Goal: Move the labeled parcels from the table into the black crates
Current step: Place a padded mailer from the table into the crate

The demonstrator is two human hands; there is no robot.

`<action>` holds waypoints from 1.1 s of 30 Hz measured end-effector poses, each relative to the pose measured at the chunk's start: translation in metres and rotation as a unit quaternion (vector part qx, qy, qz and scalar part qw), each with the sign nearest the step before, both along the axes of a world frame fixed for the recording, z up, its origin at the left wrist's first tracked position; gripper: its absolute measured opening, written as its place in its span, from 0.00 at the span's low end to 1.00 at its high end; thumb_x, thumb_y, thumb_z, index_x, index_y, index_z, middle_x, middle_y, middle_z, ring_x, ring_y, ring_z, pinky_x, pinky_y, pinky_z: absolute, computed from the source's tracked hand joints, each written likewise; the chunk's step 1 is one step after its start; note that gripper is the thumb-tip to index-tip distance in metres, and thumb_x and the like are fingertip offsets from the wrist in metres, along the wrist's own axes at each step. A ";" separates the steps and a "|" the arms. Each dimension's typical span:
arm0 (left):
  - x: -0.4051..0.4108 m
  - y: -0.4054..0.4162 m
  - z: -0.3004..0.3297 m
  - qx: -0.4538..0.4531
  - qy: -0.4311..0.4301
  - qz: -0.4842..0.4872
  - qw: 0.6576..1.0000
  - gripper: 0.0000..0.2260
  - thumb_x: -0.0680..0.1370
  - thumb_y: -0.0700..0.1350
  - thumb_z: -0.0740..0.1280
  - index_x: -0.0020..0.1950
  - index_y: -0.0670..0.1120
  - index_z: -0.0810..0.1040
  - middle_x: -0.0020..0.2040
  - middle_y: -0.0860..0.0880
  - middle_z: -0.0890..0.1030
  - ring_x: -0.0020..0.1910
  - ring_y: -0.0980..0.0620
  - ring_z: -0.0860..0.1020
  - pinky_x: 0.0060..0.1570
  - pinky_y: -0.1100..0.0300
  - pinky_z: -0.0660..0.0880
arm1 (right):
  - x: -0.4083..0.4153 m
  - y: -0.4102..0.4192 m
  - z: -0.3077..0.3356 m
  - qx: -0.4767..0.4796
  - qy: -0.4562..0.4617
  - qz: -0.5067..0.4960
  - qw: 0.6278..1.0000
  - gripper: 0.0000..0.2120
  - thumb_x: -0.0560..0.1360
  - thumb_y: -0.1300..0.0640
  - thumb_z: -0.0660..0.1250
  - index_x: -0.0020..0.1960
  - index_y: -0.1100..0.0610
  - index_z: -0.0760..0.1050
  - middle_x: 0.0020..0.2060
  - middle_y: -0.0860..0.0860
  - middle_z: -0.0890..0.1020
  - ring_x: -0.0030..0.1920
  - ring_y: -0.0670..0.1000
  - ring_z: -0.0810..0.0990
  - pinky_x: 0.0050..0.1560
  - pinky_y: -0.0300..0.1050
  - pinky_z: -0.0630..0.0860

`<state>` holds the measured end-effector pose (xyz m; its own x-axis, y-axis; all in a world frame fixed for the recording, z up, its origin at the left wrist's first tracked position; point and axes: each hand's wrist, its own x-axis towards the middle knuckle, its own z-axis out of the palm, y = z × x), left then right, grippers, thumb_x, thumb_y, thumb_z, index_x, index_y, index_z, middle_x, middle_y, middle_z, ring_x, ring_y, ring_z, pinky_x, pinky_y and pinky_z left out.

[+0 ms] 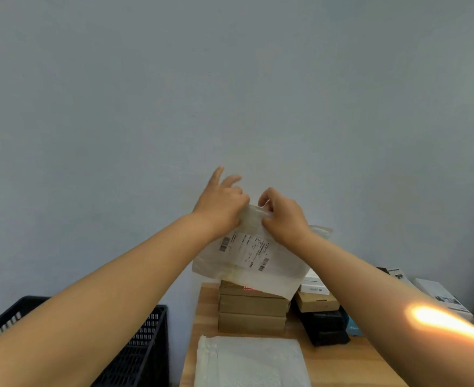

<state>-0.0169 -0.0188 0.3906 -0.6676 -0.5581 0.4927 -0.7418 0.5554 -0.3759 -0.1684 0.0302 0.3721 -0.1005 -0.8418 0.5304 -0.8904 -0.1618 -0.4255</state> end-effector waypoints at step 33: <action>0.026 -0.007 -0.050 0.374 0.728 -0.011 0.574 0.03 0.77 0.39 0.66 0.50 0.44 0.77 0.42 0.51 0.79 0.38 0.55 0.77 0.34 0.63 0.71 | -0.055 -0.005 -0.067 0.004 -0.450 -0.017 0.893 0.03 0.76 0.62 0.66 0.50 0.58 0.75 0.39 0.48 0.78 0.40 0.47 0.77 0.37 0.34 0.72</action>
